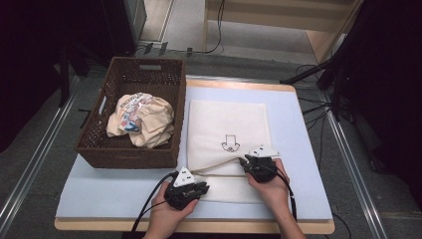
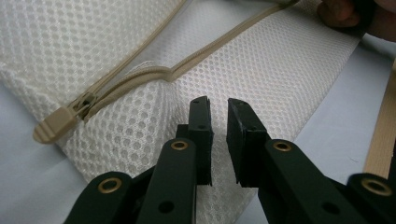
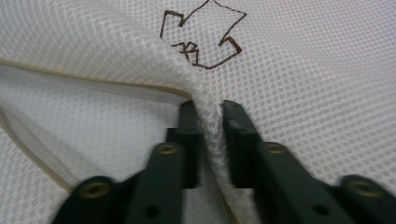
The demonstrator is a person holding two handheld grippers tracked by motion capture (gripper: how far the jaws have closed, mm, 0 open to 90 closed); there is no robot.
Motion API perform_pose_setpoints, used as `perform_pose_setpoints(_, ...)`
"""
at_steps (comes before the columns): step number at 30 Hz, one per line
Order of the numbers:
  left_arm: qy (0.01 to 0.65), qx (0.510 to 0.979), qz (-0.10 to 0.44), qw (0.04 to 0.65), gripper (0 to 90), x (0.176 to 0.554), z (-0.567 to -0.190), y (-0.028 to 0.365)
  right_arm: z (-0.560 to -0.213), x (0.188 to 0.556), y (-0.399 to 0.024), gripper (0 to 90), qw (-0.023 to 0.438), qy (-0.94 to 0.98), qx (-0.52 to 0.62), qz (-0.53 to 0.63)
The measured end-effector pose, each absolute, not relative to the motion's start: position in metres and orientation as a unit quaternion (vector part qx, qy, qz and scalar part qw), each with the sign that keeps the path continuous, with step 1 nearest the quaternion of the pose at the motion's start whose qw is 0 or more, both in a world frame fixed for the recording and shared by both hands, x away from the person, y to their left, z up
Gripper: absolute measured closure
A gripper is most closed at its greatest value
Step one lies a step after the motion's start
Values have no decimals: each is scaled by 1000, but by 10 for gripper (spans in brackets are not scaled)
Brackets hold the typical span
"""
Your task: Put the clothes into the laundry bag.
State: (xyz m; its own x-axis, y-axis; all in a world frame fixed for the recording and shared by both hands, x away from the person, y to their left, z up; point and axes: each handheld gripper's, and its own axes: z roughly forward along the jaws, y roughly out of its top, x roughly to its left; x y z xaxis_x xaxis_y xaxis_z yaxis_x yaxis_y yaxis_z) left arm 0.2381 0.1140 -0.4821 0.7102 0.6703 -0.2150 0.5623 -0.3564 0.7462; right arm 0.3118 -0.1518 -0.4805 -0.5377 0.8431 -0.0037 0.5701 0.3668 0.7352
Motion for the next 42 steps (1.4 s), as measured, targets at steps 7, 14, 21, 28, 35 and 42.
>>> perform_pose_setpoints(7, 375, 822, 62, 425, 797, 239, -482, 114, -460, 301, -163, 867, 184, 766, 440, 431)
perform_pose_setpoints(14, 375, 822, 67, 424, 802, 238, -482, 113, -439, 293, -173, 869, 192, 731, 435, 489)
perform_pose_setpoints(21, 348, 824, 75, 440, 538, 233, -479, 112, -442, 292, -175, 866, 197, 730, 434, 490)
perform_pose_setpoints(28, 327, 802, 53, 497, 0, 229, -450, 118, -443, 294, -179, 862, 191, 728, 439, 490)
perform_pose_setpoints(35, 337, 788, 72, 510, 0, 236, -411, 126, -447, 296, -182, 860, 180, 727, 447, 490)
perform_pose_setpoints(42, 348, 785, 135, 494, 0, 257, -377, 134, -444, 295, -182, 858, 179, 728, 445, 489)
